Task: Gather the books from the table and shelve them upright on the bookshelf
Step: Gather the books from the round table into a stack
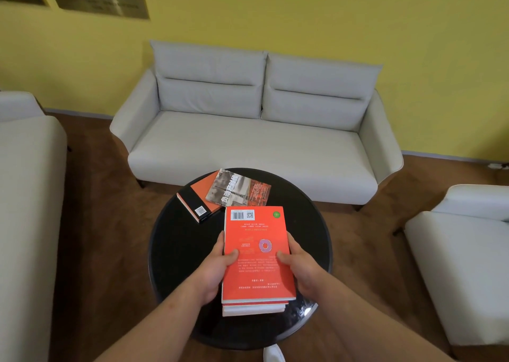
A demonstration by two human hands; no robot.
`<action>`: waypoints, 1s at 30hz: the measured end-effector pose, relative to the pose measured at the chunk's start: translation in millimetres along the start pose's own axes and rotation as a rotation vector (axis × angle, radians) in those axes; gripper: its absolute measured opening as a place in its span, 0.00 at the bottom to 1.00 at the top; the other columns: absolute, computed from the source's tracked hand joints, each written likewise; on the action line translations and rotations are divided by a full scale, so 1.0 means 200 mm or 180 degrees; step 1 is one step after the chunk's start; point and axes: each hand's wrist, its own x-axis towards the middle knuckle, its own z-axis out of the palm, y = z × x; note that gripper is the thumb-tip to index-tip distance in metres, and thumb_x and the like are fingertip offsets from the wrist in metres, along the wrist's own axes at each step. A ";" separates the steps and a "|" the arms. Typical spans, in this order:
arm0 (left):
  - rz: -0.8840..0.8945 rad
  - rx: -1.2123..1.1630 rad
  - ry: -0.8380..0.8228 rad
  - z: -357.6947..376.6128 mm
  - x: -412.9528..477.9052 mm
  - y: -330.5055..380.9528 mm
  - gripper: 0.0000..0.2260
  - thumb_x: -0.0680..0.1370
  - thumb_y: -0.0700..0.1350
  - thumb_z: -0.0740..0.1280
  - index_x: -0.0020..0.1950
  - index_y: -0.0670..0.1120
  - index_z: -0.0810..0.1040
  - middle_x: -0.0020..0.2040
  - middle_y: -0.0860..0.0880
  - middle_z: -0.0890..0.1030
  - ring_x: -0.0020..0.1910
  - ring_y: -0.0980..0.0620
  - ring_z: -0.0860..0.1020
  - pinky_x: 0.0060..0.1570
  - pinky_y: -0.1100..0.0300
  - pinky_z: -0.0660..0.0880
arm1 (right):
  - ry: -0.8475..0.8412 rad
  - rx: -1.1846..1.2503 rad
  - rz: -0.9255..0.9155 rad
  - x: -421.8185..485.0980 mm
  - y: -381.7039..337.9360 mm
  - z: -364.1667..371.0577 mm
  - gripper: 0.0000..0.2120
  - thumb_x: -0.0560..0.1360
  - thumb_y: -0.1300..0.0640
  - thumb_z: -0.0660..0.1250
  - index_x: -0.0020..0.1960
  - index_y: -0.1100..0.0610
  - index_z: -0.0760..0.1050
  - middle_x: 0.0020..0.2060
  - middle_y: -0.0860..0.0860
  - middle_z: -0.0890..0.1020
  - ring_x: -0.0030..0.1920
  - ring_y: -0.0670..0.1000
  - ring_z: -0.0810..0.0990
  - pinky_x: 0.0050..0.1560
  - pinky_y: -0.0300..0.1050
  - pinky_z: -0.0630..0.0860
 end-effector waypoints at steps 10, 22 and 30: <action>0.0079 -0.0138 -0.0008 0.00 0.01 -0.02 0.26 0.83 0.45 0.63 0.75 0.67 0.61 0.60 0.43 0.83 0.56 0.40 0.84 0.58 0.36 0.78 | -0.0218 0.0038 -0.0123 0.03 0.03 -0.04 0.20 0.84 0.55 0.61 0.71 0.37 0.66 0.58 0.51 0.85 0.57 0.56 0.86 0.62 0.65 0.79; 0.0080 -0.0301 -0.0029 -0.02 0.05 -0.07 0.27 0.81 0.44 0.66 0.74 0.68 0.63 0.63 0.41 0.81 0.59 0.36 0.82 0.59 0.34 0.76 | -0.0625 0.0216 -0.0118 0.15 0.10 -0.16 0.26 0.79 0.58 0.70 0.69 0.37 0.67 0.60 0.52 0.84 0.59 0.57 0.85 0.62 0.63 0.79; 0.0194 0.0504 0.0419 -0.04 0.17 0.15 0.34 0.71 0.40 0.72 0.73 0.56 0.61 0.65 0.51 0.72 0.62 0.45 0.78 0.59 0.46 0.78 | 0.0350 -0.0392 -0.0441 0.35 -0.19 -0.13 0.14 0.74 0.64 0.69 0.59 0.57 0.72 0.53 0.56 0.82 0.47 0.53 0.85 0.39 0.43 0.78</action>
